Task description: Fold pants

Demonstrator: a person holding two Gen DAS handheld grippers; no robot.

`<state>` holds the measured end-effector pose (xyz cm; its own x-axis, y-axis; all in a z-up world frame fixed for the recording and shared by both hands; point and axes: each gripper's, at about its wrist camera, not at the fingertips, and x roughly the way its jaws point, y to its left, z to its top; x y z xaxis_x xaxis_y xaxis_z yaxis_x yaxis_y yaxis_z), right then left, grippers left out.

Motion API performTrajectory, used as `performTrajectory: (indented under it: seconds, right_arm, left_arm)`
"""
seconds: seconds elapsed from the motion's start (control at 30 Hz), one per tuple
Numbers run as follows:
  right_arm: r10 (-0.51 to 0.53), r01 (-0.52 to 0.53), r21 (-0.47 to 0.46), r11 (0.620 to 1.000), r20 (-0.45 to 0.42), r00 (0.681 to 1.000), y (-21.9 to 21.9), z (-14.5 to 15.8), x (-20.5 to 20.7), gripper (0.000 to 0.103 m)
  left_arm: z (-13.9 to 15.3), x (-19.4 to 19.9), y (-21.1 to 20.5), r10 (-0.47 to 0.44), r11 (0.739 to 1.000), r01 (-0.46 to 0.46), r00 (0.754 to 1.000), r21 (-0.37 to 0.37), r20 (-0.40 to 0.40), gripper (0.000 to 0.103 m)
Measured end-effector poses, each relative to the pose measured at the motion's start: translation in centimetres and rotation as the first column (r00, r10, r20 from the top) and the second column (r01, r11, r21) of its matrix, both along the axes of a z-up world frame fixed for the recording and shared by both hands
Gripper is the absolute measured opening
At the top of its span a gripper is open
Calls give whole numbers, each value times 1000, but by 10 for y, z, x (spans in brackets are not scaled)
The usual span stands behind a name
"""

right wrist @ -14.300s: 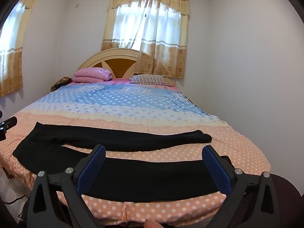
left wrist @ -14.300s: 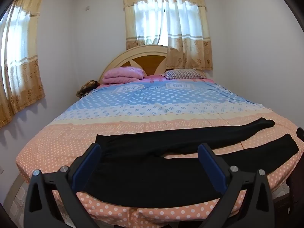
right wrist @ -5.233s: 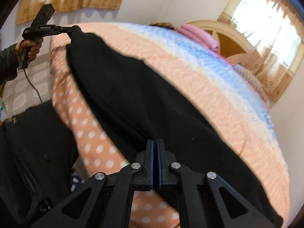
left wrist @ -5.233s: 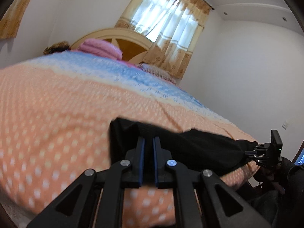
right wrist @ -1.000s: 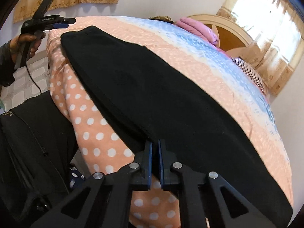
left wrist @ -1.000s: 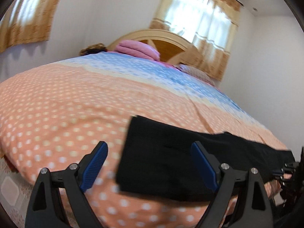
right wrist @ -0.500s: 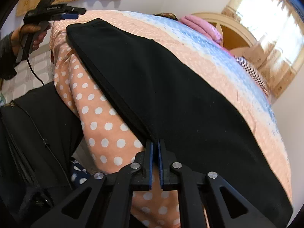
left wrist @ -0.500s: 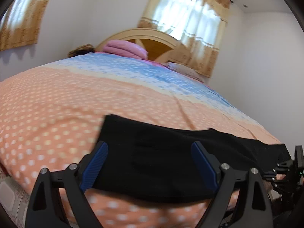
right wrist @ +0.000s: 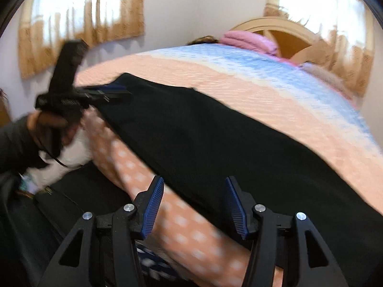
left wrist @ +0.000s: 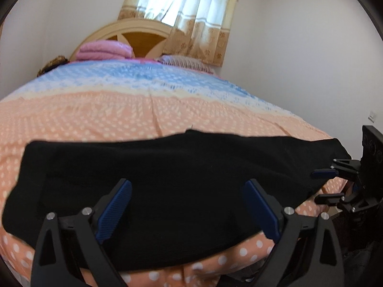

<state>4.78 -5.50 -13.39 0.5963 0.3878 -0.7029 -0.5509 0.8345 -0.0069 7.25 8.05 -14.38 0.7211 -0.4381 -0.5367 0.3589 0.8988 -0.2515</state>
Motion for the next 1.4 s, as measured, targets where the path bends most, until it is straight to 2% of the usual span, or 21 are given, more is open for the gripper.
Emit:
performTrajectory:
  seconds: [0.1, 0.17, 0.27, 0.33, 0.47, 0.57, 0.63, 0.73, 0.77, 0.8, 0.9, 1.0, 1.07, 1.17, 1.2, 1.27, 1.33, 1.37, 1.4]
  right_arm:
    - [2, -4, -47, 999, -43, 999, 23, -21, 13, 55]
    - [-10, 7, -73, 997, -29, 1000, 31, -28, 10, 56]
    - [17, -21, -116, 993, -40, 999, 36, -30, -2, 56]
    - [22, -26, -109, 994, -43, 999, 31, -27, -6, 56]
    - [-69, 68, -51, 996, -21, 997, 0, -21, -6, 56]
    - [-137, 137, -13, 991, -11, 991, -22, -18, -3, 56]
    - [-161, 161, 2, 987, -8, 987, -28, -17, -2, 57]
    - [-168, 169, 20, 985, -13, 986, -28, -18, -1, 57]
    - [-169, 169, 15, 986, -7, 986, -26, -18, -1, 56]
    - [-169, 169, 4, 986, 0, 986, -25, -19, -1, 57]
    - [-182, 183, -42, 982, 22, 983, -24, -19, -3, 57]
    - [-183, 183, -6, 983, 18, 983, -34, -10, -4, 57]
    - [-182, 181, 21, 983, 16, 983, -34, -5, -2, 60]
    - [-130, 130, 2, 991, 30, 991, -18, -3, 1, 61]
    - [-100, 100, -22, 995, 18, 995, -8, -7, 4, 61]
    - [-38, 31, -80, 996, -86, 996, 11, -25, 13, 62]
    - [4, -11, -163, 987, -43, 999, 26, -31, 7, 64]
    - [44, -53, -172, 984, -57, 997, 30, -28, 5, 64]
    - [76, -88, -120, 989, -97, 992, 28, -20, 8, 64]
  left_arm:
    - [-10, -1, 11, 25, 1000, -25, 999, 12, -48, 98]
    - [-18, -2, 18, 34, 999, -33, 996, 7, -88, 98]
    - [-20, -12, 22, 19, 1000, -18, 998, 10, -66, 98]
    - [-17, -17, 24, 15, 1000, -15, 999, 13, -45, 98]
    - [-4, -14, 45, 119, 993, -119, 993, 14, -10, 98]
    - [2, -8, 74, 244, 969, -244, 970, 36, 6, 98]
    - [4, -6, 94, 331, 941, -331, 944, 69, 20, 98]
    - [-5, 0, 111, 383, 921, -381, 924, 82, -7, 98]
    - [-11, 3, 114, 403, 910, -399, 915, 109, -17, 98]
    - [-20, 7, 118, 447, 886, -437, 894, 155, -34, 98]
    - [-28, 3, 121, 446, 885, -439, 895, 154, -12, 100]
    - [-23, 2, 122, 446, 885, -438, 895, 157, -24, 100]
    - [-18, 3, 126, 468, 877, -460, 883, 142, -31, 100]
    - [-4, -6, 129, 497, 861, -496, 867, 115, 16, 100]
    - [3, -8, 128, 498, 861, -498, 867, 107, 32, 100]
    - [16, -9, 122, 493, 864, -497, 867, 81, 67, 100]
    - [26, -11, 113, 455, 888, -459, 887, 40, 83, 101]
    - [29, -9, 106, 430, 901, -434, 899, 26, 87, 101]
    - [30, -6, 97, 395, 917, -398, 914, 15, 91, 101]
